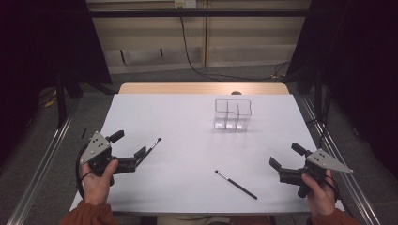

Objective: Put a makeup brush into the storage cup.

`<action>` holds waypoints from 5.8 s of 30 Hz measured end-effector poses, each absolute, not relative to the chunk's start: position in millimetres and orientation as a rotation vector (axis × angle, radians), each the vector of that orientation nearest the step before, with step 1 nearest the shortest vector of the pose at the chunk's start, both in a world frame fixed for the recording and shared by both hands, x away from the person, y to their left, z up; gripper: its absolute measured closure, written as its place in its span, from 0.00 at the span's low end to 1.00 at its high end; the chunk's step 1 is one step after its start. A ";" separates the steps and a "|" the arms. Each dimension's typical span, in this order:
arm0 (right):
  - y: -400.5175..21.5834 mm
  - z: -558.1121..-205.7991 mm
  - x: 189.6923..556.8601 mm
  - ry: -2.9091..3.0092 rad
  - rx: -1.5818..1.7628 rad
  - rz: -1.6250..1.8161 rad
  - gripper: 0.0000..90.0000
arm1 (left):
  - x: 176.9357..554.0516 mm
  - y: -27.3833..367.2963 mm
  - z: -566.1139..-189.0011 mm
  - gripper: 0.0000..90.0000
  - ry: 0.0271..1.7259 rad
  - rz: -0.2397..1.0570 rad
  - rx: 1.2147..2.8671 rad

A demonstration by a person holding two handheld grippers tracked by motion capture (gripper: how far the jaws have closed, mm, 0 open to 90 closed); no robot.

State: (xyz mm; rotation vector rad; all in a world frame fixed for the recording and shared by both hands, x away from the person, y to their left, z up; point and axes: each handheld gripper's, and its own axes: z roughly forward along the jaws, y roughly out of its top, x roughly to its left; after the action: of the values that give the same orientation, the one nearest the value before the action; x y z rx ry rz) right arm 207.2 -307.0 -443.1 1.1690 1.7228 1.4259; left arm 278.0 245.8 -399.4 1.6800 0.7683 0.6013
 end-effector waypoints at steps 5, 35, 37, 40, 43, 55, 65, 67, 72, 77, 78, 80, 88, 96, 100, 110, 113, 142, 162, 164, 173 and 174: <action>-303.4 -442.1 206.6 1.745 1.136 1.422 0.00 | 286.3 242.8 -394.1 0.03 0.754 0.603 1.681; -303.7 -443.0 209.1 1.745 1.163 1.427 0.00 | 332.4 212.8 -370.6 0.03 0.778 0.619 1.768; -303.5 -443.0 209.0 1.747 1.160 1.425 0.00 | 335.2 211.3 -370.1 0.03 0.775 0.592 1.785; -303.6 -443.3 209.5 1.750 1.157 1.423 0.00 | 339.4 208.0 -367.6 0.03 0.767 0.573 1.824; -303.6 -443.2 209.7 1.749 1.158 1.426 0.00 | 345.0 205.9 -364.7 0.03 0.774 0.564 1.870; -303.3 -443.3 209.8 1.750 1.157 1.427 0.00 | 358.0 207.9 -371.4 0.03 0.839 0.489 2.085; -303.6 -443.1 209.6 1.752 1.168 1.429 0.00 | 362.6 204.8 -376.9 0.04 0.851 0.388 2.236; -303.4 -443.0 209.4 1.754 1.169 1.431 0.00 | 363.4 204.6 -378.9 0.04 0.856 0.361 2.271; -303.3 -443.1 209.5 1.755 1.171 1.431 0.00 | 365.3 205.1 -381.7 0.04 0.875 0.306 2.329; -303.2 -443.3 209.7 1.757 1.164 1.429 0.00 | 367.8 207.3 -386.7 0.05 0.911 0.243 2.387; -303.1 -443.3 209.5 1.757 1.164 1.430 0.00 | 368.1 207.9 -387.4 0.05 0.912 0.227 2.395; -303.1 -443.2 209.0 1.759 1.163 1.430 0.00 | 367.8 208.8 -389.0 0.05 0.919 0.179 2.404; -303.0 -443.5 209.3 1.763 1.156 1.425 0.00 | 366.7 209.4 -395.2 0.06 0.958 0.160 2.462; -302.8 -443.3 209.0 1.763 1.154 1.424 0.00 | 369.2 215.1 -401.8 0.06 1.007 0.137 2.503; -302.8 -443.4 209.1 1.764 1.151 1.426 0.00 | 370.4 216.6 -404.1 0.05 1.021 0.109 2.514; -302.4 -443.6 209.4 1.766 1.150 1.423 0.00 | 370.6 218.0 -407.5 0.05 1.030 0.085 2.565; -302.5 -443.5 209.3 1.765 1.148 1.424 0.00 | 370.6 217.1 -410.6 0.05 1.024 0.078 2.592; -301.3 -444.2 209.6 1.779 1.155 1.421 0.00 | 381.3 206.3 -436.7 0.14 1.059 0.054 2.716; -301.3 -444.9 210.4 1.787 1.150 1.415 0.00 | 380.7 200.0 -444.9 0.41 1.076 0.063 2.781; -301.4 -444.9 210.4 1.785 1.151 1.415 0.00 | 380.1 198.9 -444.4 0.45 1.063 0.063 2.786; -300.8 -444.9 210.9 1.786 1.154 1.418 0.00 | 381.4 192.6 -444.6 0.54 1.111 0.041 2.799; -300.8 -445.0 211.0 1.786 1.154 1.417 0.00 | 381.4 192.6 -444.6 0.55 1.111 0.041 2.799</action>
State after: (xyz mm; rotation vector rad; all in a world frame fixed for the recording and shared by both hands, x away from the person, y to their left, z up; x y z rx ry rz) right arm 211.0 -300.8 -445.0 1.1544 1.7859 1.4175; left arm 381.4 192.6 -444.6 2.7987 1.1114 0.0406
